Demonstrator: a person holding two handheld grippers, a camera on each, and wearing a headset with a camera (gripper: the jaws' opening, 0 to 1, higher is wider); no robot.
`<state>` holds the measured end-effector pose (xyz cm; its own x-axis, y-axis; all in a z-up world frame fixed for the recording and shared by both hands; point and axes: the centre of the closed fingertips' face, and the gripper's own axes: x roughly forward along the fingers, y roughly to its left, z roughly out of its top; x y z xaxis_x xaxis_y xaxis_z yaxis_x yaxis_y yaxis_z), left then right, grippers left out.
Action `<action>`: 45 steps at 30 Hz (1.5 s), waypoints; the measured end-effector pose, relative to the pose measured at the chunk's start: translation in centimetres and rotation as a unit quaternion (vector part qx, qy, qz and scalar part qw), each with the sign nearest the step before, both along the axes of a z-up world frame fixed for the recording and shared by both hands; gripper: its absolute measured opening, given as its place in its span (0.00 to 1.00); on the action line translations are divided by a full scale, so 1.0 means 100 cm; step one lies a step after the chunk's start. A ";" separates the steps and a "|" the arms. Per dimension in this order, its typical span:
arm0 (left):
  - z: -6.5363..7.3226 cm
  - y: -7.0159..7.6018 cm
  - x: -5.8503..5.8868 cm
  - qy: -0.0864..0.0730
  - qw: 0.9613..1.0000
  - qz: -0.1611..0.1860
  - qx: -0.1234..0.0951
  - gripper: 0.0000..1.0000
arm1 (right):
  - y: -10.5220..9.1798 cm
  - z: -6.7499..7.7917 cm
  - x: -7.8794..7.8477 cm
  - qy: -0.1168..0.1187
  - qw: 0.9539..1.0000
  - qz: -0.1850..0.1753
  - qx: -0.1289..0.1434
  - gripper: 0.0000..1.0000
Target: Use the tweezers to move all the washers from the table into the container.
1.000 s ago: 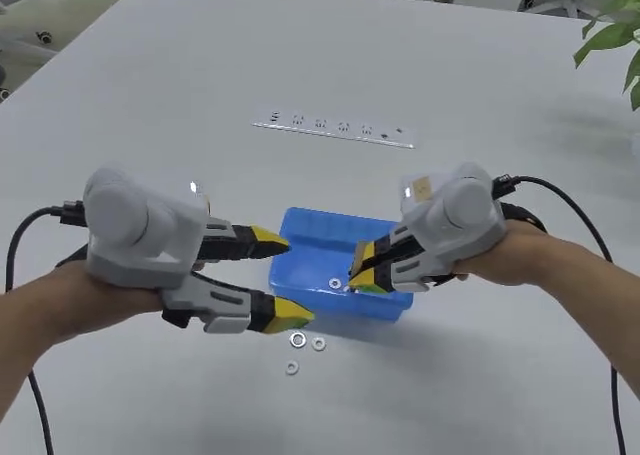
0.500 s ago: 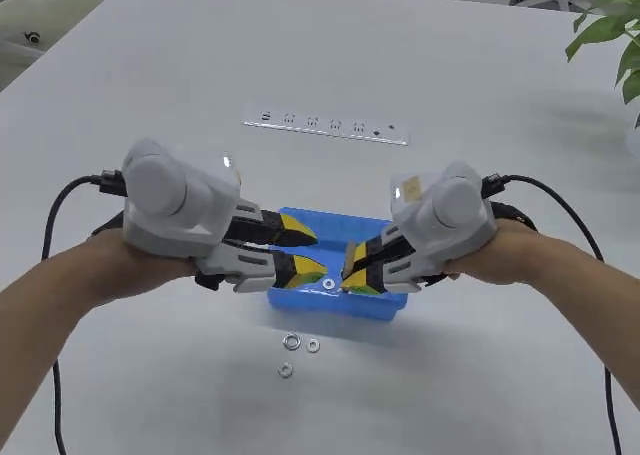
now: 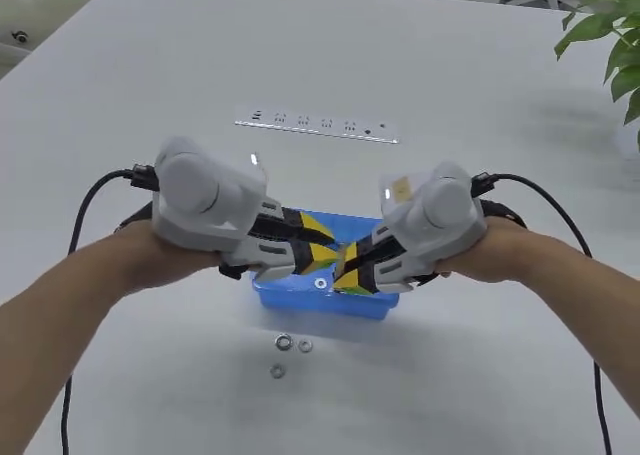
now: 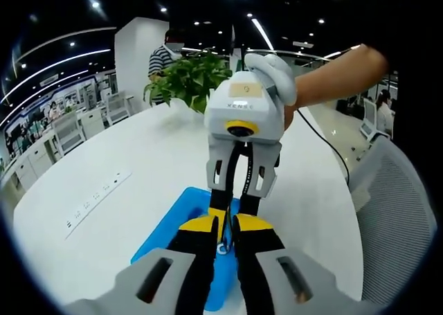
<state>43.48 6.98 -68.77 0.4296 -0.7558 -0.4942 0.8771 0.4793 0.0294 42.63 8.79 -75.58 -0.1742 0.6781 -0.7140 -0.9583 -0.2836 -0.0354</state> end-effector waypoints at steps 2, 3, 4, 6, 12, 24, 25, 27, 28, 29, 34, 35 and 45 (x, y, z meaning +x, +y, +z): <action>-0.002 -0.002 0.001 -0.003 1.000 -0.007 0.005 0.10 | 0.000 0.000 0.000 -0.002 1.000 0.002 0.000 0.08; -0.003 -0.003 0.001 -0.004 1.000 -0.008 0.006 0.09 | 0.000 0.000 -0.001 -0.003 1.000 0.003 -0.001 0.08; -0.004 -0.004 0.001 -0.004 1.000 -0.011 0.006 0.07 | 0.000 0.000 -0.001 -0.003 1.000 0.003 -0.001 0.08; -0.005 -0.005 0.001 -0.004 1.000 -0.014 0.007 0.07 | 0.000 0.000 -0.001 -0.004 1.000 0.004 -0.002 0.08; -0.006 -0.003 0.003 -0.015 1.000 -0.019 0.013 0.06 | -0.001 0.000 -0.001 -0.009 1.000 0.003 -0.004 0.09; 0.003 -0.002 0.002 -0.018 1.000 -0.010 0.008 0.05 | -0.003 0.008 0.003 -0.009 1.000 -0.017 -0.003 0.13; 0.004 -0.002 0.002 -0.018 1.000 -0.009 0.007 0.05 | -0.003 0.010 0.003 -0.010 1.000 -0.019 -0.003 0.14; 0.006 -0.001 0.003 -0.021 1.000 -0.007 0.008 0.05 | -0.003 0.013 0.003 -0.011 1.000 -0.022 0.001 0.14; 0.008 0.000 0.003 -0.021 1.000 -0.006 0.006 0.05 | -0.003 0.014 0.004 -0.010 1.000 -0.025 0.003 0.15; 0.009 0.000 0.003 -0.021 1.000 -0.004 0.005 0.05 | -0.003 0.015 0.004 -0.010 1.000 -0.027 0.004 0.16; 0.015 0.001 0.003 -0.024 1.000 0.001 -0.001 0.05 | -0.005 0.023 0.004 -0.010 0.999 -0.041 0.013 0.19; 0.017 0.002 0.003 -0.025 1.000 0.002 -0.001 0.05 | -0.006 0.024 0.004 -0.010 0.999 -0.044 0.013 0.20; 0.027 0.004 0.001 -0.032 0.999 0.006 -0.001 0.05 | -0.022 0.036 0.001 -0.004 0.996 -0.092 0.015 0.33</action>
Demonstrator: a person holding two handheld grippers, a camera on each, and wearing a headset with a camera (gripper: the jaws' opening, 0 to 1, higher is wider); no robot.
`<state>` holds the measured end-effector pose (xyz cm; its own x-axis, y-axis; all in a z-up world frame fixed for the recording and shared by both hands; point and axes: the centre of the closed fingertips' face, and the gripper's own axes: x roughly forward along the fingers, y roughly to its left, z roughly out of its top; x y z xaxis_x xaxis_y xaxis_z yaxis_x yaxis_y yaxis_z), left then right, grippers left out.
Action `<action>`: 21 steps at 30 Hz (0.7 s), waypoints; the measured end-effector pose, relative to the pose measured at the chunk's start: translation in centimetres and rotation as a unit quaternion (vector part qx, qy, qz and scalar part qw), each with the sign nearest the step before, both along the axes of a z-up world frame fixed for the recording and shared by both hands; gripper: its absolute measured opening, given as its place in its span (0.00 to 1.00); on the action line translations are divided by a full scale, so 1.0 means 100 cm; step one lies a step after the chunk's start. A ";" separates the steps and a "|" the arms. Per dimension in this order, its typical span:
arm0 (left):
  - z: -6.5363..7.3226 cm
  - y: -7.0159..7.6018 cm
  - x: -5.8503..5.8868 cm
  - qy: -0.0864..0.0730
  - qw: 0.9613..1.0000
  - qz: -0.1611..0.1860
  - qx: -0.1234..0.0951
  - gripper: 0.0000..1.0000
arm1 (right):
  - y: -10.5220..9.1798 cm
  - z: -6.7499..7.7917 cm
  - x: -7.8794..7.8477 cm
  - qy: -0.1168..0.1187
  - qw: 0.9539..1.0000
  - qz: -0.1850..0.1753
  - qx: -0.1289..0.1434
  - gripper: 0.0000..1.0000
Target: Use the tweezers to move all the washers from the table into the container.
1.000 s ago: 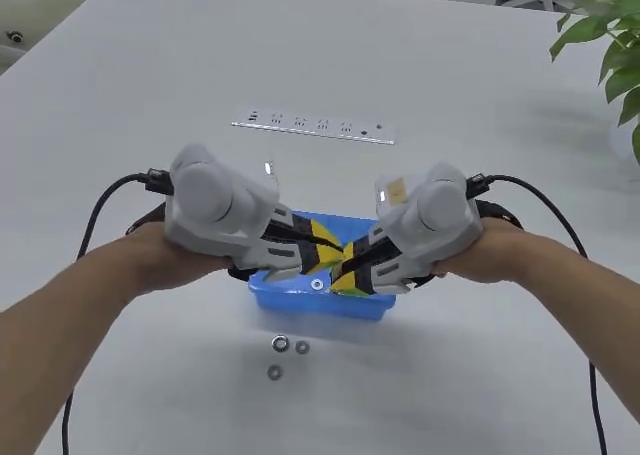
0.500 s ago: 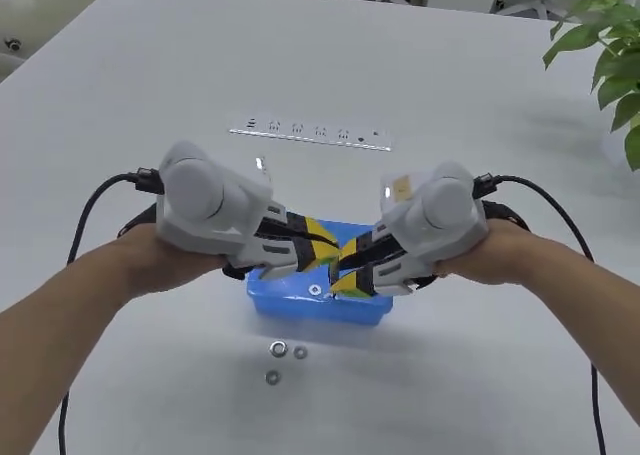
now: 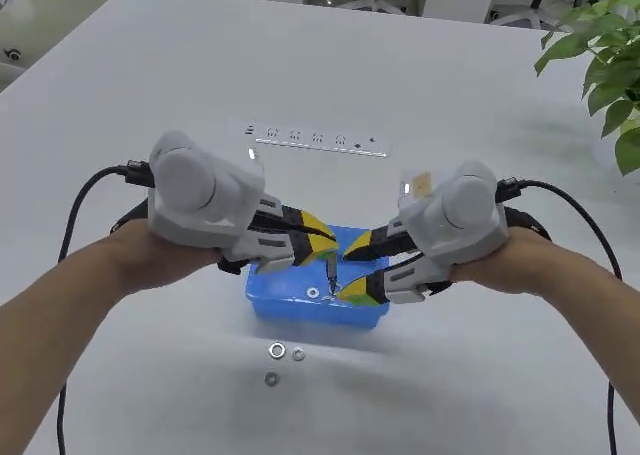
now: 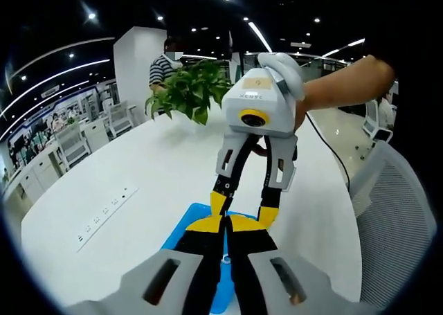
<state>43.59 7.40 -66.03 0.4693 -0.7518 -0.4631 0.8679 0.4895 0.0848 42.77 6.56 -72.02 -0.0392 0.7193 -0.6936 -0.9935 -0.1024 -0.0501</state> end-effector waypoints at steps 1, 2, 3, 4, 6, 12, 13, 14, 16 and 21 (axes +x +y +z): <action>0.003 0.000 -0.001 0.000 1.000 0.001 -0.002 0.05 | -0.002 0.001 0.000 0.000 1.000 -0.004 0.001 0.33; 0.004 0.000 -0.002 0.000 1.000 0.002 -0.002 0.05 | -0.004 0.003 -0.001 0.001 1.000 -0.011 0.005 0.34; 0.007 0.000 -0.003 -0.003 1.000 0.003 -0.002 0.05 | -0.006 0.005 -0.002 0.003 1.000 -0.017 0.009 0.35; 0.008 0.000 -0.004 -0.004 1.000 0.005 -0.001 0.05 | -0.007 0.006 -0.003 0.004 1.000 -0.021 0.013 0.36; 0.012 0.001 -0.006 -0.004 1.000 0.006 -0.002 0.05 | -0.010 0.009 -0.004 0.004 0.999 -0.031 0.018 0.39; 0.022 0.003 -0.012 -0.005 1.000 0.012 -0.007 0.05 | -0.019 0.018 -0.009 0.010 0.997 -0.064 0.040 0.44; 0.022 0.003 -0.012 -0.006 1.000 0.013 -0.006 0.05 | -0.021 0.019 -0.010 0.009 0.997 -0.069 0.044 0.46; 0.023 0.003 -0.013 -0.006 1.000 0.013 -0.007 0.05 | -0.023 0.020 -0.011 0.008 0.996 -0.075 0.047 0.47; 0.024 0.003 -0.015 -0.005 1.000 0.015 -0.008 0.05 | -0.026 0.020 -0.013 0.007 0.995 -0.082 0.049 0.49; 0.027 0.003 -0.020 -0.005 1.000 0.015 -0.007 0.05 | -0.033 0.020 -0.016 0.008 0.994 -0.098 0.052 0.55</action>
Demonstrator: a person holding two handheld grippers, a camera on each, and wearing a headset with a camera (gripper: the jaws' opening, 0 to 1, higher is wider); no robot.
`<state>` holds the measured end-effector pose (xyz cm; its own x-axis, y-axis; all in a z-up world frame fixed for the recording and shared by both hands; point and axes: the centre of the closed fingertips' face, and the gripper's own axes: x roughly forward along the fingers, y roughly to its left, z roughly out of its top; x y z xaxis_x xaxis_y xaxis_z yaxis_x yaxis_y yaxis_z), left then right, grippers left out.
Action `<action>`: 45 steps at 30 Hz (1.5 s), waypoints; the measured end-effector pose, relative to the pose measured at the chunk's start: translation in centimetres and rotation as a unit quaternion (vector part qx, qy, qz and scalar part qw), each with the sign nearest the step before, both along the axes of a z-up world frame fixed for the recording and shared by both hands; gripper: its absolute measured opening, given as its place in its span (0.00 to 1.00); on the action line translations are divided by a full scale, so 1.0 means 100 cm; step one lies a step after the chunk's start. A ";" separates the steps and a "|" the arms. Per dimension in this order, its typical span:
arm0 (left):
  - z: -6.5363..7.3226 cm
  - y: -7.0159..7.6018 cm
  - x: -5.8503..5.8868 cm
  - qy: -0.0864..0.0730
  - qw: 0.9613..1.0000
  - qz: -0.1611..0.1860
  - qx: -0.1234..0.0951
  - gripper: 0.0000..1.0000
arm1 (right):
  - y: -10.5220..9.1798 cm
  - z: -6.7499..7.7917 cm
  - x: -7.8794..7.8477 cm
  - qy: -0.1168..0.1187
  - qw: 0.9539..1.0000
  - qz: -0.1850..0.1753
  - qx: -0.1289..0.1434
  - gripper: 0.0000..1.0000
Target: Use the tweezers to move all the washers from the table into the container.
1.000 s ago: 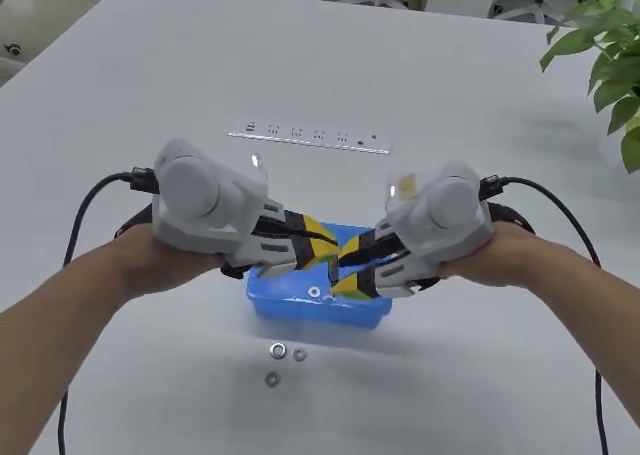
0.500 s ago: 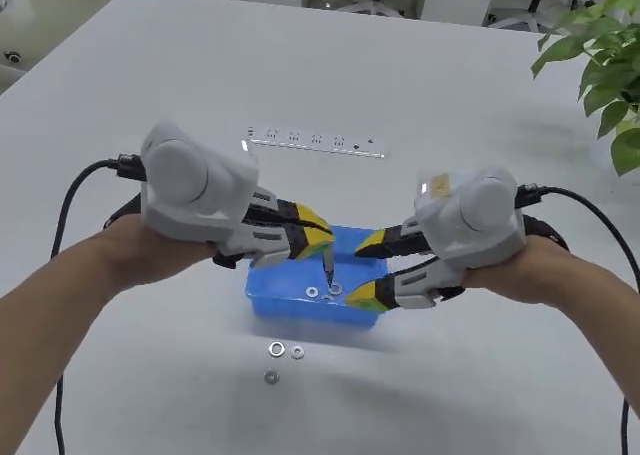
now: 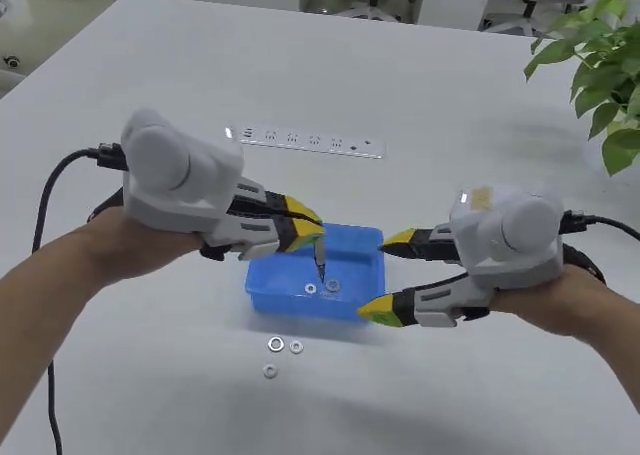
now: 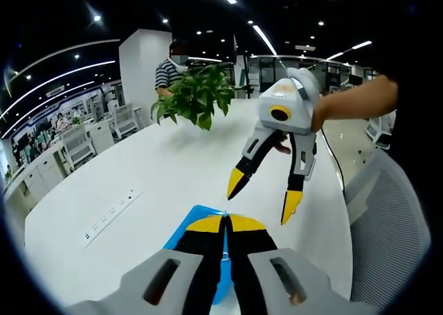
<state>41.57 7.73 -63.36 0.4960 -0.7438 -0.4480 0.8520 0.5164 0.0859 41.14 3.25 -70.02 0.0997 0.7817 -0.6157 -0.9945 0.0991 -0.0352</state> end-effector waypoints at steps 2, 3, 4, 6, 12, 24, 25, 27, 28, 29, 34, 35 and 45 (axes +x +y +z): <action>0.002 0.000 -0.002 0.001 1.000 -0.001 -0.001 0.05 | -0.002 0.000 -0.003 -0.001 1.000 -0.005 0.002 0.57; 0.003 0.000 -0.003 0.000 1.000 -0.001 -0.003 0.05 | -0.003 0.000 -0.004 -0.002 1.000 -0.007 0.002 0.58; 0.004 0.000 -0.004 0.001 1.000 -0.001 -0.004 0.05 | -0.004 0.000 -0.005 -0.003 1.000 -0.009 0.003 0.59; 0.005 0.001 -0.006 0.000 1.000 -0.002 -0.001 0.05 | -0.006 0.000 -0.007 -0.001 1.000 -0.013 0.006 0.62; 0.008 0.004 -0.013 0.000 1.000 -0.005 0.002 0.05 | -0.008 0.002 -0.015 -0.004 1.000 -0.016 0.014 0.69; 0.005 0.001 -0.035 0.006 1.000 -0.023 0.009 0.05 | -0.013 -0.001 -0.027 0.001 0.999 -0.026 0.023 0.81; 0.003 0.001 -0.037 0.007 1.000 -0.023 0.010 0.05 | -0.013 -0.002 -0.028 0.002 0.999 -0.026 0.023 0.82; 0.000 0.002 -0.040 0.010 1.000 -0.025 0.012 0.05 | -0.013 -0.002 -0.030 0.002 0.999 -0.027 0.023 0.82; -0.003 0.002 -0.043 0.012 1.000 -0.026 0.013 0.05 | -0.013 -0.002 -0.030 0.002 0.999 -0.027 0.024 0.83; -0.004 0.002 -0.044 0.014 0.999 -0.027 0.013 0.05 | -0.013 -0.002 -0.031 0.001 0.999 -0.029 0.025 0.83; -0.014 0.004 -0.052 0.023 0.999 -0.030 0.019 0.05 | -0.014 -0.002 -0.033 0.000 0.999 -0.029 0.026 0.83; -0.015 0.004 -0.053 0.024 0.999 -0.031 0.019 0.05 | -0.014 -0.002 -0.033 -0.001 0.999 -0.029 0.026 0.83; -0.029 0.008 -0.068 0.035 0.998 -0.040 0.028 0.05 | -0.015 -0.002 -0.037 -0.003 0.999 -0.028 0.026 0.83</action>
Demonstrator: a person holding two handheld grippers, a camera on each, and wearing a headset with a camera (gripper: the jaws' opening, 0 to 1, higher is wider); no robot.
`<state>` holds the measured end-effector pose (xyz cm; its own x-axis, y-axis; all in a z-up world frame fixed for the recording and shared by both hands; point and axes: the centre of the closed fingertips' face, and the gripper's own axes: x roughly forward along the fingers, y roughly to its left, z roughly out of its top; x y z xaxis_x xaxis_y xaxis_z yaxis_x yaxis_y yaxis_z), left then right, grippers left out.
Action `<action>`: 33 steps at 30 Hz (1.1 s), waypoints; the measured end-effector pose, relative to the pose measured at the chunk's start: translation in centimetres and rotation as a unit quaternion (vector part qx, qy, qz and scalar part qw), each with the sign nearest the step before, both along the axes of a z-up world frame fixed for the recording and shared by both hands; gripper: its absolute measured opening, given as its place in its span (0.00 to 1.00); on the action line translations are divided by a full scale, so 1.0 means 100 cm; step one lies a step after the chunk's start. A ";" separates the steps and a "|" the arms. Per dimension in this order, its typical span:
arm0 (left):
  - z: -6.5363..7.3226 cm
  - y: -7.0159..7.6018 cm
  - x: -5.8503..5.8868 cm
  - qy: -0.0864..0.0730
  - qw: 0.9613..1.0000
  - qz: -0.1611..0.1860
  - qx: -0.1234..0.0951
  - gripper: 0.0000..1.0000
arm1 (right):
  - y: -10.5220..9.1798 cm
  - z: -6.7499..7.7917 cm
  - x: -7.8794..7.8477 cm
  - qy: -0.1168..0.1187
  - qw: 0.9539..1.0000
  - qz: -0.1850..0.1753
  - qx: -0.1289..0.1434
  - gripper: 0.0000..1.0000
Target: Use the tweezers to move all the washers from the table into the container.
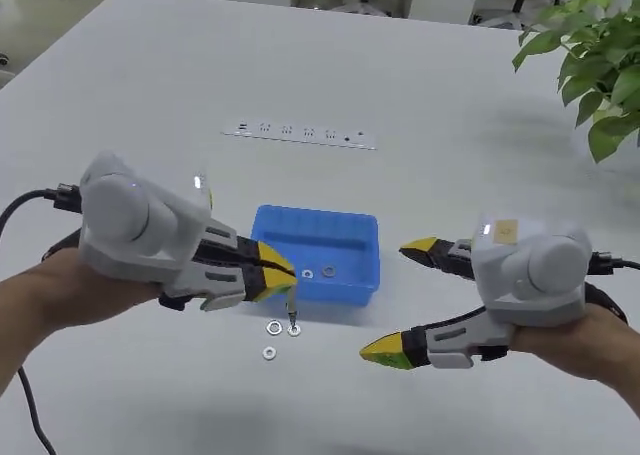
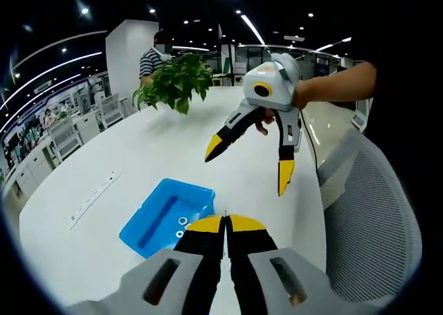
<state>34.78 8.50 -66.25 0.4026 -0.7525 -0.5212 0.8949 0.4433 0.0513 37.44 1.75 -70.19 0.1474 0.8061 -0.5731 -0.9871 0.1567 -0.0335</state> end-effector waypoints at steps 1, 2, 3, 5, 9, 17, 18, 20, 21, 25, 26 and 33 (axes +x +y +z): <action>-0.001 0.000 -0.002 0.001 1.000 -0.001 0.001 0.05 | 0.000 0.000 0.000 -0.001 1.000 0.000 -0.001 0.83; -0.002 0.001 -0.002 0.000 1.000 -0.002 0.002 0.05 | 0.000 -0.001 -0.001 -0.002 1.000 0.002 -0.002 0.83; -0.002 0.001 -0.004 0.001 1.000 -0.003 0.001 0.05 | 0.000 0.000 -0.001 -0.003 1.000 0.002 -0.001 0.83; -0.004 0.001 -0.006 0.003 1.000 -0.004 0.002 0.05 | 0.001 -0.001 -0.002 -0.002 1.000 0.002 0.000 0.83; -0.008 0.003 -0.009 0.006 1.000 -0.005 0.007 0.05 | 0.002 -0.002 -0.003 -0.002 1.000 0.003 0.001 0.83; -0.019 0.005 -0.016 0.016 1.000 -0.012 0.020 0.05 | 0.000 -0.005 -0.006 -0.004 1.000 0.006 -0.001 0.82; -0.020 0.005 -0.017 0.017 1.000 -0.012 0.021 0.05 | 0.000 -0.005 -0.006 -0.003 1.000 0.007 0.000 0.82; -0.022 0.005 -0.017 0.017 1.000 -0.012 0.023 0.05 | 0.000 -0.005 -0.006 -0.003 1.000 0.008 -0.001 0.82; -0.022 0.005 -0.017 0.017 1.000 -0.012 0.022 0.05 | 0.000 -0.006 -0.006 -0.004 1.000 0.009 -0.003 0.81; -0.025 0.006 -0.018 0.018 0.999 -0.011 0.025 0.05 | 0.002 -0.007 -0.009 -0.003 1.000 0.013 -0.002 0.81; -0.025 0.007 -0.019 0.019 0.999 -0.011 0.026 0.05 | 0.002 -0.007 -0.009 -0.002 1.000 0.014 -0.002 0.80; -0.029 0.009 -0.020 0.020 0.999 -0.008 0.030 0.05 | 0.004 -0.009 -0.014 0.001 1.000 0.018 -0.004 0.80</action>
